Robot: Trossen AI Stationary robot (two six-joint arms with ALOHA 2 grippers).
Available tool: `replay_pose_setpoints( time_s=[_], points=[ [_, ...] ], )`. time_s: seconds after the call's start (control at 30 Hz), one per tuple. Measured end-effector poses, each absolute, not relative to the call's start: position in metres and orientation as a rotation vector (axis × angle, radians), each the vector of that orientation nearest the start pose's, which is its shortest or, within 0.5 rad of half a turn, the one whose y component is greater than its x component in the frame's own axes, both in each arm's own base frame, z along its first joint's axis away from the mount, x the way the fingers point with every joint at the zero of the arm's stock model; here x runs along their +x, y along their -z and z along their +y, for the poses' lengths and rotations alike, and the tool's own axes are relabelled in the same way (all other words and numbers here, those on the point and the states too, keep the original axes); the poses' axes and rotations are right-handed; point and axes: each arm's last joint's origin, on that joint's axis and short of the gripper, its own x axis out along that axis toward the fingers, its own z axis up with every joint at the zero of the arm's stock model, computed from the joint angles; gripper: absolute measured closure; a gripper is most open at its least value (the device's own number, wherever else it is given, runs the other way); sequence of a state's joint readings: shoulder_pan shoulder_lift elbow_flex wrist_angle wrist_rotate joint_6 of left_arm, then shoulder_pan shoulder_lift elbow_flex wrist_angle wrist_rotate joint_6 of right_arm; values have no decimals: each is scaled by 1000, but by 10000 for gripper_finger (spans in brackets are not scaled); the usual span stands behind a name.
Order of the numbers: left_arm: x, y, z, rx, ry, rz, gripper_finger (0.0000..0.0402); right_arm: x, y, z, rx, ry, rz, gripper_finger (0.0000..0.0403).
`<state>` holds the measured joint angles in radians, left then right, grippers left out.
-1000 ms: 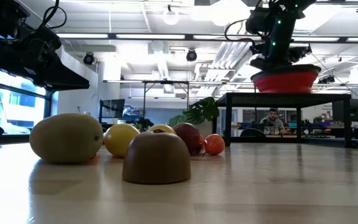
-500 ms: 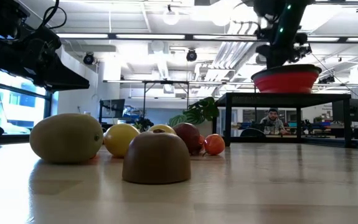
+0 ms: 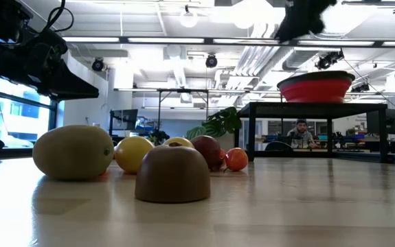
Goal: Pick & Place Fruit
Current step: Put the orange pear into the red strainer bowl
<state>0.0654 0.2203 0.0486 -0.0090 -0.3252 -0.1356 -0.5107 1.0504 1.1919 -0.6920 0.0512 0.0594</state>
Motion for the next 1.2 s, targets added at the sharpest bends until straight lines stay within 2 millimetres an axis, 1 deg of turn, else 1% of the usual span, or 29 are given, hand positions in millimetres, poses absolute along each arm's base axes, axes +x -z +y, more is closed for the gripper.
replay_pose_setpoints(
  time_s=[0.13, 0.23, 0.37, 0.5, 0.67, 0.8, 1.03, 1.2],
  points=[
    [107, -161, 16, -110, -401, 153, 274, 191, -381, -87, 191, 335, 460, 246],
    [107, -161, 16, -110, -401, 154, 274, 202, -381, -77, 186, 225, 442, 251],
    [107, -161, 16, -110, -401, 153, 274, 215, -378, -67, 173, 152, 445, 256],
    [107, -161, 16, -110, -401, 154, 274, 231, -368, -60, 170, 106, 489, 259],
    [107, -161, 16, -110, -401, 154, 274, 254, -351, -51, 170, 51, 565, 259],
    [107, -161, 16, -110, -401, 154, 274, 273, -333, -44, 171, 13, 641, 262],
    [107, -161, 16, -110, -402, 154, 274, 306, -293, -29, 167, -47, 791, 263],
    [107, -161, 16, -110, -401, 154, 274, 323, -265, -14, 154, -96, 889, 263]
  ],
)
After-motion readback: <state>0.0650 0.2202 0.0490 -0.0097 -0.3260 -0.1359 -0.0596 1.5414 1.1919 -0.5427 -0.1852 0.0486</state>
